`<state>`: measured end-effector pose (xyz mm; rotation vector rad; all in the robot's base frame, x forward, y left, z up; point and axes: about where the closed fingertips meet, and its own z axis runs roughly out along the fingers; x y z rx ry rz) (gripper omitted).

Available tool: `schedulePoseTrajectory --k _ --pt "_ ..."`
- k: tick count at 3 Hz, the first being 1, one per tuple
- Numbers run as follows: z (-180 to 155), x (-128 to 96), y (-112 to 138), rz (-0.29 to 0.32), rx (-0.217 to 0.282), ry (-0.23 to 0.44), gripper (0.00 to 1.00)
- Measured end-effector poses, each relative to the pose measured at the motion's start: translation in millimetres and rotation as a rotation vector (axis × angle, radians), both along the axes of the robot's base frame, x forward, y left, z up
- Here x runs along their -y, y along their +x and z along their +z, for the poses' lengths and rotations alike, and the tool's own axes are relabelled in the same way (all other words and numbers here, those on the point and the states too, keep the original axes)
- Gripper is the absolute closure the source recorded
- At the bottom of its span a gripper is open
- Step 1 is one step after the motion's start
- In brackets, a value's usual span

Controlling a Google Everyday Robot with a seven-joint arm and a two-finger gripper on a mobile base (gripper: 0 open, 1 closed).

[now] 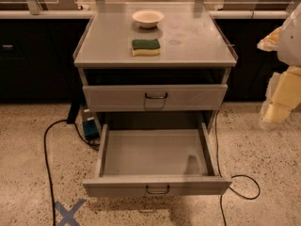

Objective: Close middle drawer

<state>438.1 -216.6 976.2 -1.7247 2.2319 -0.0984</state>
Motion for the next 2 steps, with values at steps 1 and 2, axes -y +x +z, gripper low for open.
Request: schedulePoseTrajectory --k 1,2 --pt "0.0 0.0 0.0 0.0 0.0 0.0 0.0" --pt "-8.0 -4.5 -1.5 0.022 -0.002 0.007 0.0"
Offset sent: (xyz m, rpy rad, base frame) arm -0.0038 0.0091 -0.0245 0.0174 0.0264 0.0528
